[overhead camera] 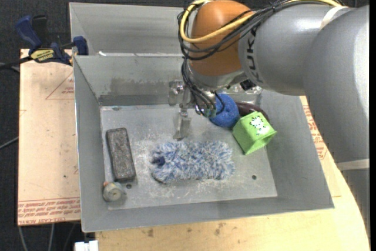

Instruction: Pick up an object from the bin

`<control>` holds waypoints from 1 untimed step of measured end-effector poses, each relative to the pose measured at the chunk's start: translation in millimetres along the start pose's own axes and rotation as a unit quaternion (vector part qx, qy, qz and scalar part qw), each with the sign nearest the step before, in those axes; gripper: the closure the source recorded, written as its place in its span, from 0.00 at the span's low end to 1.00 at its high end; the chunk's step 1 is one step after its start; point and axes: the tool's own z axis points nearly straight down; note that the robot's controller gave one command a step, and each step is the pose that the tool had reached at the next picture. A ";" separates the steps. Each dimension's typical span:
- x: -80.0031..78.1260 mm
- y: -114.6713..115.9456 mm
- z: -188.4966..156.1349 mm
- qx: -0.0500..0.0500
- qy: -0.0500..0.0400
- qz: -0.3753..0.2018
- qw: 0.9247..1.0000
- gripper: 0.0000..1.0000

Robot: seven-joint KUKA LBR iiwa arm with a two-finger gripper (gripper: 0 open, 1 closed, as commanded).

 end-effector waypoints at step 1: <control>40.2 -61.7 51.9 -0.001 -0.002 -0.129 0.992 0.00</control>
Offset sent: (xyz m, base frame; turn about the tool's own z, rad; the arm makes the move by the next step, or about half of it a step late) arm -0.0347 -0.0576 -0.0078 -0.3581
